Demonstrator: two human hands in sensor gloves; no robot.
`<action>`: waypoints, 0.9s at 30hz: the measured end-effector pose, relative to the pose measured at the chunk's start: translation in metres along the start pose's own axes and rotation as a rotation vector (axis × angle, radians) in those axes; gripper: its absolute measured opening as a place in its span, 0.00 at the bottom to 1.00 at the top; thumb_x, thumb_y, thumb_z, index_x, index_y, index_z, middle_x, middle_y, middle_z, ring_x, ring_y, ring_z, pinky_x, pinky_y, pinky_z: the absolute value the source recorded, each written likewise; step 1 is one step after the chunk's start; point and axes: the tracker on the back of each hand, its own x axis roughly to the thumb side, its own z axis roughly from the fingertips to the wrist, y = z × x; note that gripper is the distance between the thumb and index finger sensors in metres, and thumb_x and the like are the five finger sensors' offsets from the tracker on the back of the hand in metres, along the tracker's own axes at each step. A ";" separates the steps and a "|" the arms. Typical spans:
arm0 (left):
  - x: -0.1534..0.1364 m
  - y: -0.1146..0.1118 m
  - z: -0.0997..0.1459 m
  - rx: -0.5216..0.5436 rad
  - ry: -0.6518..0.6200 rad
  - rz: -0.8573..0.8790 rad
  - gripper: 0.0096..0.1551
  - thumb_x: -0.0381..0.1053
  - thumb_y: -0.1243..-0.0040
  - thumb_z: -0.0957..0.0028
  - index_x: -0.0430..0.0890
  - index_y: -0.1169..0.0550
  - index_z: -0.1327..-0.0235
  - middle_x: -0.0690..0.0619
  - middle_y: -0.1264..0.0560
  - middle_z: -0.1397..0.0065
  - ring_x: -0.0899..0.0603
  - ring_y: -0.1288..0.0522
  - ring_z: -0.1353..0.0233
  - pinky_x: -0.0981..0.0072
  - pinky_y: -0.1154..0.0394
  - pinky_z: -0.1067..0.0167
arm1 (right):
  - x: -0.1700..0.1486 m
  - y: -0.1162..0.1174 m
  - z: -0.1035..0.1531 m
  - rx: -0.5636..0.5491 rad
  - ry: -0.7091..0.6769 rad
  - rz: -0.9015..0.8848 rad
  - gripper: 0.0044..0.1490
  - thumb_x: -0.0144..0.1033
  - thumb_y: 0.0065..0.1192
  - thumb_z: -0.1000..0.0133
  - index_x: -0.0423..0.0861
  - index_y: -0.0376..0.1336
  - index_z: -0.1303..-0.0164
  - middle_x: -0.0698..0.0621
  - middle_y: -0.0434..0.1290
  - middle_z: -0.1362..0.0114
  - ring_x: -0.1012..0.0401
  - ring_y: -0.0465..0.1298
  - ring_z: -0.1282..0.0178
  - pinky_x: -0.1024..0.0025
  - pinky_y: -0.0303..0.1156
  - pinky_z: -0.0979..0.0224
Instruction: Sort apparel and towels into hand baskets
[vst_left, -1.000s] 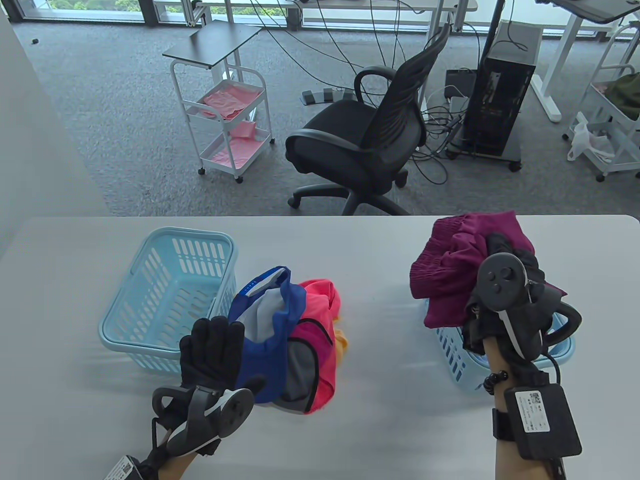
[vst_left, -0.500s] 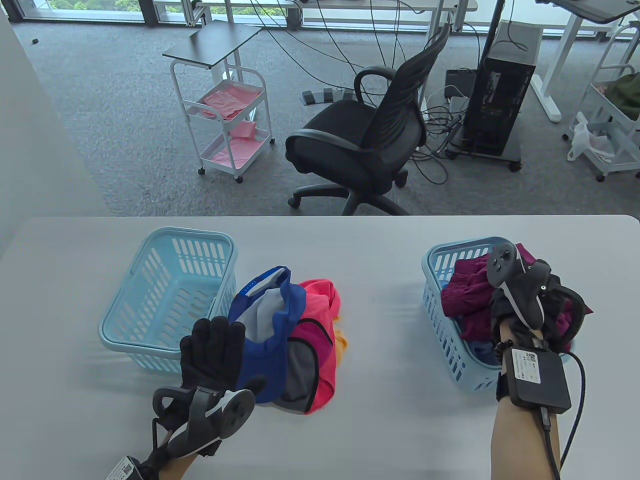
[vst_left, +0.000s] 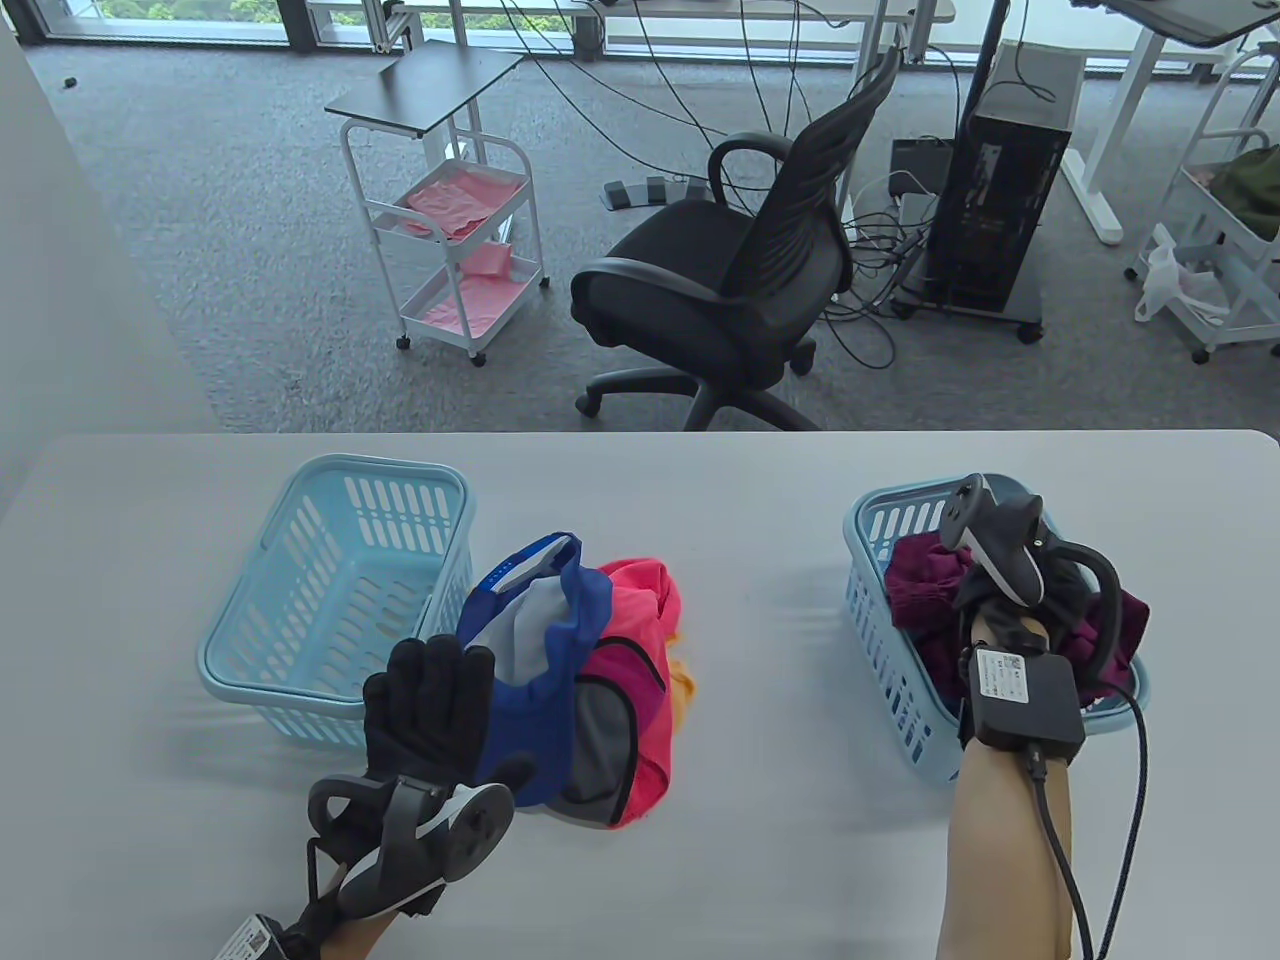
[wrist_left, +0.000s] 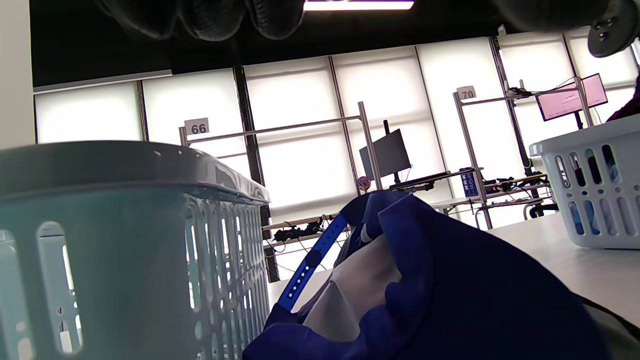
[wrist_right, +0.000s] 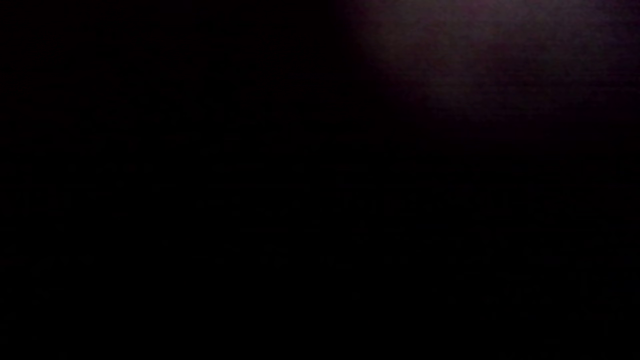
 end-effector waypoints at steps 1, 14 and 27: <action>0.000 0.000 0.000 -0.002 0.003 -0.001 0.61 0.74 0.53 0.55 0.40 0.53 0.18 0.31 0.50 0.15 0.20 0.44 0.18 0.27 0.41 0.26 | 0.003 0.004 -0.003 0.021 -0.003 0.009 0.30 0.31 0.74 0.55 0.55 0.68 0.41 0.39 0.73 0.33 0.42 0.81 0.42 0.51 0.82 0.43; 0.005 -0.003 -0.001 -0.028 -0.011 -0.007 0.61 0.74 0.53 0.55 0.40 0.53 0.18 0.31 0.50 0.15 0.20 0.44 0.18 0.27 0.41 0.26 | 0.013 0.050 -0.029 0.233 -0.028 0.047 0.30 0.32 0.73 0.55 0.54 0.67 0.40 0.39 0.73 0.33 0.43 0.81 0.42 0.51 0.82 0.43; 0.004 -0.003 -0.001 -0.019 -0.002 0.001 0.61 0.74 0.54 0.55 0.40 0.53 0.18 0.32 0.50 0.15 0.21 0.44 0.18 0.28 0.41 0.26 | -0.001 0.024 -0.014 0.226 -0.032 -0.101 0.41 0.37 0.72 0.56 0.47 0.60 0.31 0.34 0.63 0.27 0.38 0.72 0.33 0.43 0.74 0.34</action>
